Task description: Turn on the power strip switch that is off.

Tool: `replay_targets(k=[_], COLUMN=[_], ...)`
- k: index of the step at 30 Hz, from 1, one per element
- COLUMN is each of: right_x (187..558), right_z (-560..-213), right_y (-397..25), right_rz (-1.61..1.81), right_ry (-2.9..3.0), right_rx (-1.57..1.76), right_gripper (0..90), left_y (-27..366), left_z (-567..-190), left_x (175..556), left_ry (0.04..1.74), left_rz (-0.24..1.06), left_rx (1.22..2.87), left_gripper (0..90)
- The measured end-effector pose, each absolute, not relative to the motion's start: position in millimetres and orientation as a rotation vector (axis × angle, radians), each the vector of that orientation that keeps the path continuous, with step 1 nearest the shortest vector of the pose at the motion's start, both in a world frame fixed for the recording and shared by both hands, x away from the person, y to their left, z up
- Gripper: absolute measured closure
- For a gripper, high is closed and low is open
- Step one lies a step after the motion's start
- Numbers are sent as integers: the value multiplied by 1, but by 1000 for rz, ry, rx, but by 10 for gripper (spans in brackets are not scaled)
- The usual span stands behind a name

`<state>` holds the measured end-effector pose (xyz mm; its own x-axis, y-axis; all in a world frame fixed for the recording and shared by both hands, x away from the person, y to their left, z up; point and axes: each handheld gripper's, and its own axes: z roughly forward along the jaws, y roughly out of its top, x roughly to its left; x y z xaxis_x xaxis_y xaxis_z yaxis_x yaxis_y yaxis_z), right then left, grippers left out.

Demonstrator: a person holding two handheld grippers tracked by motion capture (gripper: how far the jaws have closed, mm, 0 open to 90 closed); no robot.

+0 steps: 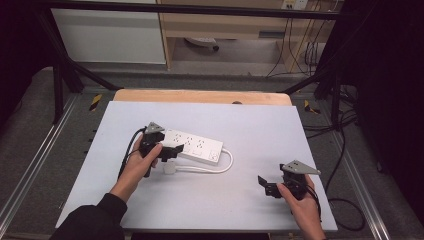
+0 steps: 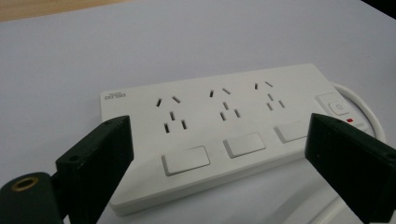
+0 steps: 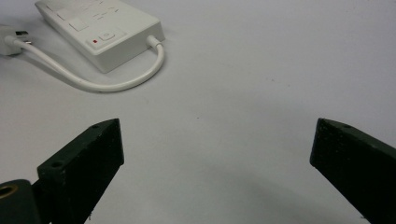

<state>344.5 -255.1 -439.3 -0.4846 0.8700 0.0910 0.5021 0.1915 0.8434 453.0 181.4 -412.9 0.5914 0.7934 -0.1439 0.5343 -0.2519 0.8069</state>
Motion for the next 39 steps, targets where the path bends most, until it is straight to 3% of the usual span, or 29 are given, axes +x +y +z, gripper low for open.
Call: replay_targets(k=[39], right_x=[345], right_z=[-440], right_y=[-255], right_rz=[1221], right_ry=[2073], right_rx=[1281], right_gripper=[25], left_y=[233], left_z=[-370], left_x=[405], left_ry=[995], left_rz=[421], left_rx=[1827], left_gripper=[75])
